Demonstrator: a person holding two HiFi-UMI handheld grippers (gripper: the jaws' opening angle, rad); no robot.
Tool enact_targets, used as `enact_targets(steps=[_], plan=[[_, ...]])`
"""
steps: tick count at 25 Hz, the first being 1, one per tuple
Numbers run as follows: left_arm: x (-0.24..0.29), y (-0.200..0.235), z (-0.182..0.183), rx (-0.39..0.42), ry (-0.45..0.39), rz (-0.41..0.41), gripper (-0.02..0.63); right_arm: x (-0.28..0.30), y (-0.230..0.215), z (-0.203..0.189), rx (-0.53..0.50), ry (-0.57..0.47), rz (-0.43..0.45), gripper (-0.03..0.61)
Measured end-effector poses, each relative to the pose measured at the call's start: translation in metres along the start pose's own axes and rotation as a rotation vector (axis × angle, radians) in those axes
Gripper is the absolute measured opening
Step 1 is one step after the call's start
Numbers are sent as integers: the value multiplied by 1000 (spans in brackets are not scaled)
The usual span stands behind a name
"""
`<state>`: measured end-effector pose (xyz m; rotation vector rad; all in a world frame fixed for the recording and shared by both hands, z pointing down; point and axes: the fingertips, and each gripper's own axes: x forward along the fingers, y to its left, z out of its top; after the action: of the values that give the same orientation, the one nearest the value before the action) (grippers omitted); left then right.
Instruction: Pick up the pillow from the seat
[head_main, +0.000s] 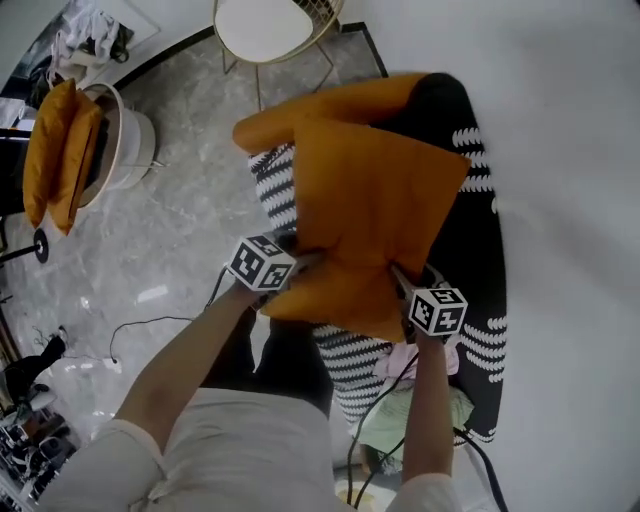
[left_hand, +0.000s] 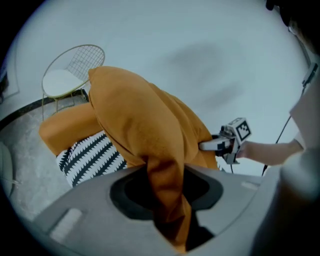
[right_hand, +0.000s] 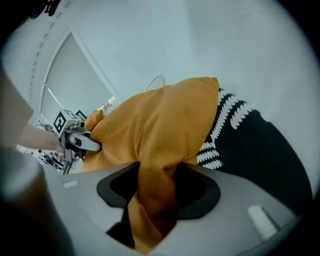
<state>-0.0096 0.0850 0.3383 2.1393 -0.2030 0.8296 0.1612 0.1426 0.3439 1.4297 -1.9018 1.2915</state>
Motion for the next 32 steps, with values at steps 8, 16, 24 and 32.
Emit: enact_targets(steps=[8, 16, 24, 32], plan=[[-78, -38, 42, 128, -47, -21, 141, -59, 67, 44, -13, -123, -61, 219], [-152, -52, 36, 240, -19, -94, 138, -85, 150, 45, 16, -202, -141, 222], [-232, -55, 42, 394, 33, -154, 137, -100, 235, 45, 118, -321, -213, 224], [-296, -76, 45, 544, 70, -246, 137, -132, 311, 38, 188, -446, -316, 225]])
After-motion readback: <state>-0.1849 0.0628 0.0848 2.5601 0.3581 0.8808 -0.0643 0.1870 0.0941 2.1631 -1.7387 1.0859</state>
